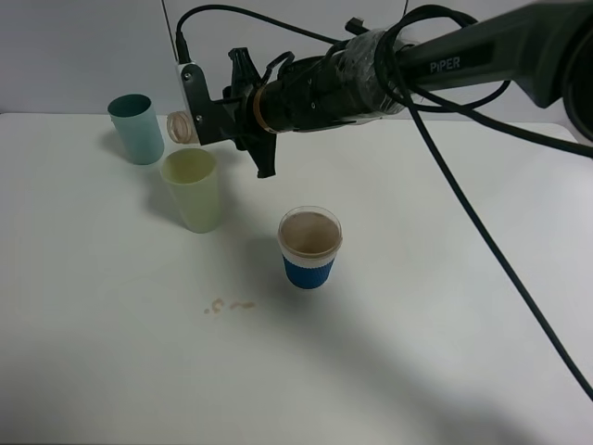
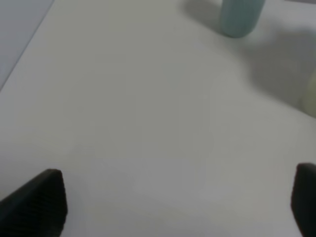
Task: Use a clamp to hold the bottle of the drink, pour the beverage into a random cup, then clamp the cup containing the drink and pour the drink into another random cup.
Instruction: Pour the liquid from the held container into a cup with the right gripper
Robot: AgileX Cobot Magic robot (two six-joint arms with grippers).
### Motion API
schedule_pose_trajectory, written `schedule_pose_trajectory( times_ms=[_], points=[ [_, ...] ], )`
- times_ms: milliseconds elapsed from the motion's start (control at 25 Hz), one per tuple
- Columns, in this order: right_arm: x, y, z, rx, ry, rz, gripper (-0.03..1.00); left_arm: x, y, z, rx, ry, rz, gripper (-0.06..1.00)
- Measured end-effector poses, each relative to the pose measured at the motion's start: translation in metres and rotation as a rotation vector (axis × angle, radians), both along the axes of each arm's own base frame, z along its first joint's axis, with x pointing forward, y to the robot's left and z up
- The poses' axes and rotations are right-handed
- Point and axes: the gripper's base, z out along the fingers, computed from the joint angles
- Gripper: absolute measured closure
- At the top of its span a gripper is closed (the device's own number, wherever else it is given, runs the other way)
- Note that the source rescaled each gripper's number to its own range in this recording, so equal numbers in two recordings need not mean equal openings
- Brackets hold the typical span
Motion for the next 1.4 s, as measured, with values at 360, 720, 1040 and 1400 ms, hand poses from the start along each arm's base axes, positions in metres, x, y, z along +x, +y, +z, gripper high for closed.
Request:
schedule_pose_trajectory(
  times_ms=[360,720,1040,1400],
  points=[
    [-0.0012,0.0012,0.0000,-0.040,-0.030,0.021,0.97,0.0000,0.0000,0.0000,0.000,0.000,0.000,0.19],
    [-0.0048,0.0053,0.0000,-0.078,-0.060,0.045,0.97,0.0000,0.0000,0.0000,0.000,0.000,0.000,0.19],
    [-0.0028,0.0064,0.0044,-0.098,-0.092,0.042,0.97,0.0000,0.0000,0.0000,0.000,0.000,0.000,0.19],
    [-0.0015,0.0073,0.0074,-0.118,-0.123,0.061,0.97,0.0000,0.0000,0.0000,0.000,0.000,0.000,0.19]
  ],
)
